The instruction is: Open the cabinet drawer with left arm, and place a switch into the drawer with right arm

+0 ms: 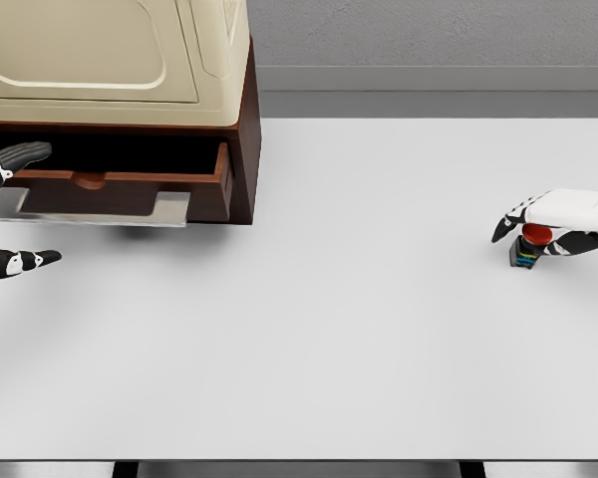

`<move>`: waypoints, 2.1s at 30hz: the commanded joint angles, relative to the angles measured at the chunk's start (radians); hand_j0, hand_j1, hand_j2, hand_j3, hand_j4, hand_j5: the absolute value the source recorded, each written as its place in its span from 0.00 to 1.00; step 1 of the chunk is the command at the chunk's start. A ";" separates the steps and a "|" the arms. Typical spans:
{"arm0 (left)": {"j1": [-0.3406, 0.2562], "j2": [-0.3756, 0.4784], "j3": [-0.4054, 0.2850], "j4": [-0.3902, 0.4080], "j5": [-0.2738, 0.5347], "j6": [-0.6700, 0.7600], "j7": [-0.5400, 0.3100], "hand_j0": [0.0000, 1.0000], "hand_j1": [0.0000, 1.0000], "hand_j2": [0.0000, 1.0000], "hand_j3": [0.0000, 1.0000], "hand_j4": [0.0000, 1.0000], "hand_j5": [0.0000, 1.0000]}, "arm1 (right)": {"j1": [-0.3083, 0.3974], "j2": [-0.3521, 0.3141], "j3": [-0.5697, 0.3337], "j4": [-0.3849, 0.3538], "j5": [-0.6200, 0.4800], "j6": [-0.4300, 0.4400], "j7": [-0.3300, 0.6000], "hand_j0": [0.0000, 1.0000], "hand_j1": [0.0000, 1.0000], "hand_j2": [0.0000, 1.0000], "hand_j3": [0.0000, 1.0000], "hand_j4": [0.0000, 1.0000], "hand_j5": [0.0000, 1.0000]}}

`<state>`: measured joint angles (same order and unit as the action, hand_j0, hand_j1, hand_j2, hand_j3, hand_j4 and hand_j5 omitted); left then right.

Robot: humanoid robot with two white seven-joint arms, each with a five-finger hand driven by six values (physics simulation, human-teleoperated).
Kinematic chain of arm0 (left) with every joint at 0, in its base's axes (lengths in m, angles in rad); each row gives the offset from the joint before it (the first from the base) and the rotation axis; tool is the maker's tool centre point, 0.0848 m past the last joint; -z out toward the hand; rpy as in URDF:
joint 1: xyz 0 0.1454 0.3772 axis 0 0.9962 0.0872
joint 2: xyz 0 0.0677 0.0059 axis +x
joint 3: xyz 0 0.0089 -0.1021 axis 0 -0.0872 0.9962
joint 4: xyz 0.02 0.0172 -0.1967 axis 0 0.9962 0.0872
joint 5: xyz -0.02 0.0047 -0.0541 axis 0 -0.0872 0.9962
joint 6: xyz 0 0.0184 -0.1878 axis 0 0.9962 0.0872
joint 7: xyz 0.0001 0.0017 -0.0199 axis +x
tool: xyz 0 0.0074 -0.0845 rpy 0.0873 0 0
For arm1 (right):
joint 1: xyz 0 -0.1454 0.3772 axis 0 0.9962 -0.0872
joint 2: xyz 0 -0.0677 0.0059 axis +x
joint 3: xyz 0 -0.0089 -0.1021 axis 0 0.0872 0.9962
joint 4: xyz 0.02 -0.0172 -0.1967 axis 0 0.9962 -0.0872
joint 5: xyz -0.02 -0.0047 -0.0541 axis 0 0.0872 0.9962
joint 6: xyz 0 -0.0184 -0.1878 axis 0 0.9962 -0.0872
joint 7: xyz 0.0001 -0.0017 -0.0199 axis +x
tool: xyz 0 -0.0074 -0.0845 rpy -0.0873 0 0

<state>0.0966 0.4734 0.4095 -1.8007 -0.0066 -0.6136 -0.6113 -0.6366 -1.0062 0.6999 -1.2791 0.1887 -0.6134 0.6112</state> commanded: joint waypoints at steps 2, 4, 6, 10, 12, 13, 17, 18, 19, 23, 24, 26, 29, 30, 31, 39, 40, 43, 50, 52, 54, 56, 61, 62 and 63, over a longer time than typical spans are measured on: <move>0.000 0.001 0.000 0.000 0.008 0.003 0.000 1.00 1.00 1.00 1.00 1.00 1.00 | 0.000 0.000 0.000 0.000 -0.005 0.003 0.000 0.70 0.70 0.70 0.70 0.70 0.70; 0.000 0.001 0.000 0.000 0.008 0.003 0.000 1.00 1.00 1.00 1.00 1.00 1.00 | 0.000 -0.002 0.000 -0.002 -0.005 0.003 0.000 0.65 0.65 0.65 0.65 0.65 0.65; 0.000 0.001 0.000 0.000 0.008 0.003 0.000 1.00 1.00 1.00 1.00 1.00 1.00 | 0.000 -0.003 0.000 -0.002 -0.005 0.003 0.000 0.56 0.56 0.56 0.56 0.56 0.56; 0.000 0.001 0.000 0.000 0.008 0.003 0.000 1.00 1.00 1.00 1.00 1.00 1.00 | 0.000 -0.002 0.000 0.000 -0.006 0.003 0.000 0.50 0.50 0.50 0.50 0.50 0.50; 0.000 0.001 0.000 0.000 0.008 0.003 0.000 1.00 1.00 1.00 1.00 1.00 1.00 | 0.000 -0.002 0.000 0.000 -0.006 0.003 0.000 0.50 0.50 0.50 0.50 0.50 0.50; 0.000 0.001 0.000 0.000 0.008 0.003 0.000 1.00 1.00 1.00 1.00 1.00 1.00 | 0.000 -0.002 0.000 0.000 -0.006 0.003 0.000 0.50 0.50 0.50 0.50 0.50 0.50; 0.000 0.001 0.000 0.000 0.008 0.003 0.000 1.00 1.00 1.00 1.00 1.00 1.00 | 0.000 -0.006 0.000 -0.002 -0.006 0.003 0.000 0.51 0.51 0.51 0.51 0.51 0.51; 0.000 0.001 0.000 0.000 0.008 0.003 0.000 1.00 1.00 1.00 1.00 1.00 1.00 | -0.002 -0.006 0.000 -0.002 -0.006 0.003 0.000 0.51 0.51 0.51 0.51 0.51 0.51; 0.000 0.001 0.000 -0.002 0.008 0.003 0.000 1.00 1.00 1.00 1.00 1.00 1.00 | -0.002 -0.006 0.000 -0.002 -0.006 0.003 0.000 0.51 0.51 0.51 0.51 0.51 0.51; 0.000 0.001 0.000 -0.002 0.008 0.003 0.000 1.00 1.00 1.00 1.00 1.00 1.00 | -0.003 -0.011 -0.002 -0.009 -0.006 0.003 0.000 0.51 0.51 0.51 0.51 0.51 0.51; 0.000 0.001 0.000 -0.002 0.008 0.003 0.000 1.00 1.00 1.00 1.00 1.00 1.00 | -0.003 -0.011 -0.002 -0.009 -0.006 0.003 0.000 0.51 0.51 0.51 0.51 0.51 0.51; 0.000 0.001 0.000 0.000 0.008 0.003 0.000 1.00 1.00 1.00 1.00 1.00 1.00 | -0.003 -0.012 -0.002 -0.016 -0.008 0.003 0.000 0.51 0.51 0.51 0.51 0.51 0.51; 0.000 0.001 0.000 0.000 0.008 0.003 0.000 1.00 1.00 1.00 1.00 1.00 1.00 | -0.006 -0.023 -0.002 -0.034 -0.008 0.003 0.000 0.51 0.51 0.51 0.51 0.51 0.51; 0.000 0.001 0.000 0.000 0.008 0.003 0.000 1.00 1.00 1.00 1.00 1.00 1.00 | -0.008 -0.026 -0.004 -0.045 -0.008 0.003 0.000 0.51 0.51 0.51 0.51 0.51 0.51; 0.000 0.001 0.000 0.000 0.008 0.003 0.000 1.00 1.00 1.00 1.00 1.00 1.00 | -0.012 -0.026 -0.004 -0.046 -0.008 0.003 0.000 0.51 0.51 0.51 0.51 0.51 0.51; 0.000 0.001 0.000 0.000 0.008 0.003 0.000 1.00 1.00 1.00 1.00 1.00 1.00 | -0.043 -0.026 -0.004 -0.082 -0.006 0.003 0.000 0.51 0.51 0.51 0.51 0.51 0.51; 0.000 0.001 0.000 -0.002 0.008 0.003 0.000 1.00 1.00 1.00 1.00 1.00 1.00 | -0.044 -0.025 -0.004 -0.082 -0.006 0.003 0.000 0.51 0.51 0.51 0.51 0.51 0.51; 0.000 0.001 0.000 0.000 0.008 0.003 0.000 1.00 1.00 1.00 1.00 1.00 1.00 | -0.057 -0.023 -0.004 -0.097 -0.005 0.003 0.000 0.51 0.51 0.51 0.51 0.51 0.51; 0.000 0.001 0.000 0.000 0.008 0.003 0.000 1.00 1.00 1.00 1.00 1.00 1.00 | -0.081 -0.018 -0.004 -0.154 -0.005 0.003 0.000 0.51 0.51 0.51 0.51 0.51 0.51; 0.000 0.001 0.000 0.000 0.008 0.003 0.000 1.00 1.00 1.00 1.00 1.00 1.00 | -0.087 -0.012 -0.004 -0.154 -0.005 0.003 0.000 0.51 0.51 0.51 0.51 0.51 0.51; 0.000 0.001 0.000 0.000 0.008 0.003 0.000 1.00 1.00 1.00 1.00 1.00 1.00 | -0.095 -0.011 -0.004 -0.167 -0.005 0.003 0.000 0.51 0.51 0.51 0.51 0.51 0.51; 0.000 0.001 0.000 -0.002 0.008 0.003 0.000 1.00 1.00 1.00 1.00 1.00 1.00 | -0.095 -0.009 -0.004 -0.181 -0.005 0.003 0.000 0.51 0.51 0.51 0.51 0.51 0.51; 0.000 0.001 0.000 0.000 0.008 0.003 0.000 1.00 1.00 1.00 1.00 1.00 1.00 | -0.097 -0.002 -0.004 -0.203 -0.005 0.003 0.000 0.51 0.51 0.51 0.51 0.51 0.51; 0.000 0.001 0.000 -0.002 0.008 0.003 0.000 1.00 1.00 1.00 1.00 1.00 1.00 | -0.100 0.000 -0.004 -0.204 -0.005 0.003 0.000 0.51 0.51 0.51 0.51 0.51 0.51; 0.000 0.001 0.000 -0.002 0.008 0.003 0.000 1.00 1.00 1.00 1.00 1.00 1.00 | -0.103 0.009 -0.004 -0.204 -0.005 0.003 0.000 0.51 0.51 0.51 0.51 0.51 0.51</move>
<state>0.0966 0.4734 0.4095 -1.8010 -0.0064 -0.6136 -0.6113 -0.7394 -1.0032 0.6971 -1.4769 0.1895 -0.6137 0.6113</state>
